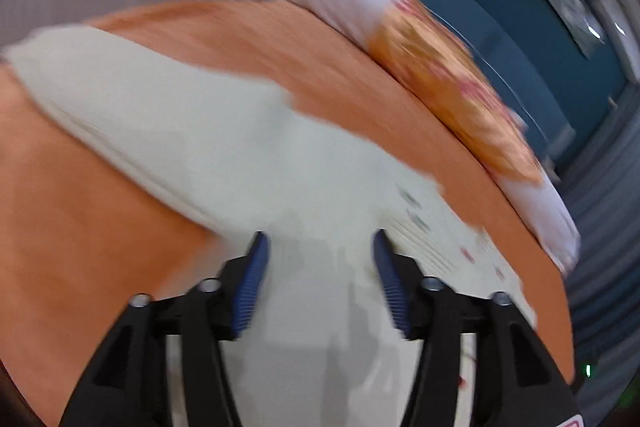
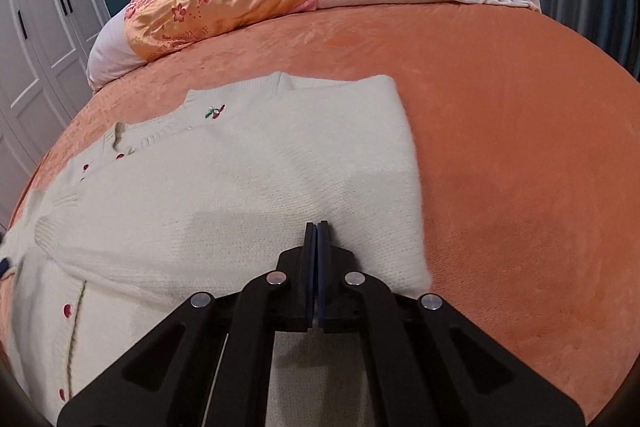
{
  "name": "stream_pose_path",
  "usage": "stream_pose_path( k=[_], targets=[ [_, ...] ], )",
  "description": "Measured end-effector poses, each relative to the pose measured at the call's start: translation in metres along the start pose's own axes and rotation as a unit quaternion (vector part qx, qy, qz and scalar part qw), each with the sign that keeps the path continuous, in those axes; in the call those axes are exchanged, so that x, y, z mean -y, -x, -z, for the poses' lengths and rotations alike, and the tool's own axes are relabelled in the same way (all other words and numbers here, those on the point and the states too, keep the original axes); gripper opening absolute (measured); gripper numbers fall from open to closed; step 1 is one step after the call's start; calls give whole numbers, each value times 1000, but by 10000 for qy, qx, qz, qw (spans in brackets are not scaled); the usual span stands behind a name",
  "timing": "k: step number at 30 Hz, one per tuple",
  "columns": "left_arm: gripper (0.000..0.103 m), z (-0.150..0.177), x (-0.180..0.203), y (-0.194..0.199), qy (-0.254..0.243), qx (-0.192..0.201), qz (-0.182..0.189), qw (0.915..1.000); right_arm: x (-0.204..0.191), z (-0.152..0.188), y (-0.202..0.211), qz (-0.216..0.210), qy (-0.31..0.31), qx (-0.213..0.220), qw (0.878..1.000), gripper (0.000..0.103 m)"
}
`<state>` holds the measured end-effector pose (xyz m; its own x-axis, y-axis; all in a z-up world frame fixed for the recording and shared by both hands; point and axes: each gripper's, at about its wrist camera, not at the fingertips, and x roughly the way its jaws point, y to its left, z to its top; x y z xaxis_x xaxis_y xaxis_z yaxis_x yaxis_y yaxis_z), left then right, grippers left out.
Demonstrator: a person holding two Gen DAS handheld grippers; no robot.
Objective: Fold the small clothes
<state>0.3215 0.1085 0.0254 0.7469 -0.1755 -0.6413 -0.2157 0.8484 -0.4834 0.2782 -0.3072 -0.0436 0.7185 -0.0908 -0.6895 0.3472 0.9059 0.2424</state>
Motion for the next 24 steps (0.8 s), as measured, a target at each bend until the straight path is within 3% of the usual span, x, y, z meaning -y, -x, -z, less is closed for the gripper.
stream_pose_path(
  k=[4, 8, 11, 13, 15, 16, 17, 18, 20, 24],
  targets=[
    [66, -61, -82, 20, 429, 344, -976, 9937, -3, 4, 4, 133, 102, 64, 9998, 0],
    [66, -118, -178, 27, 1282, 482, -1697, 9759, -1, 5, 5, 80, 59, 70, 9999, 0],
    [66, -139, -232, 19, 1972, 321, -1652, 9658, 0, 5, 5, 54, 34, 80, 9999, 0],
    [65, -144, -247, 9, 2170, 91, -1552, 9637, 0, 5, 6, 95, 69, 79, 9999, 0],
    [62, -147, -240, 7, 1943, 175, -1628, 9672, -2, 4, 6, 154, 113, 91, 9998, 0],
    [54, -149, -234, 4, 1801, 127, -1639, 9698, -2, 4, 5, 167, 121, 94, 9997, 0],
    [25, -151, -226, -1, 1647, 18, -1575, 9737, -3, 4, 5, 185, 134, 99, 9997, 0],
    [5, -152, -219, -6, 1570, -75, -1517, 9758, -3, 4, 4, 198, 146, 107, 9996, 0],
    [5, -158, -198, -2, 1334, -16, -1435, 9806, -3, 4, 4, 199, 145, 116, 9996, 0],
    [5, -165, -88, 22, 23, 376, -931, 9949, -3, 4, 3, 139, 94, 136, 9998, 0]
  ],
)
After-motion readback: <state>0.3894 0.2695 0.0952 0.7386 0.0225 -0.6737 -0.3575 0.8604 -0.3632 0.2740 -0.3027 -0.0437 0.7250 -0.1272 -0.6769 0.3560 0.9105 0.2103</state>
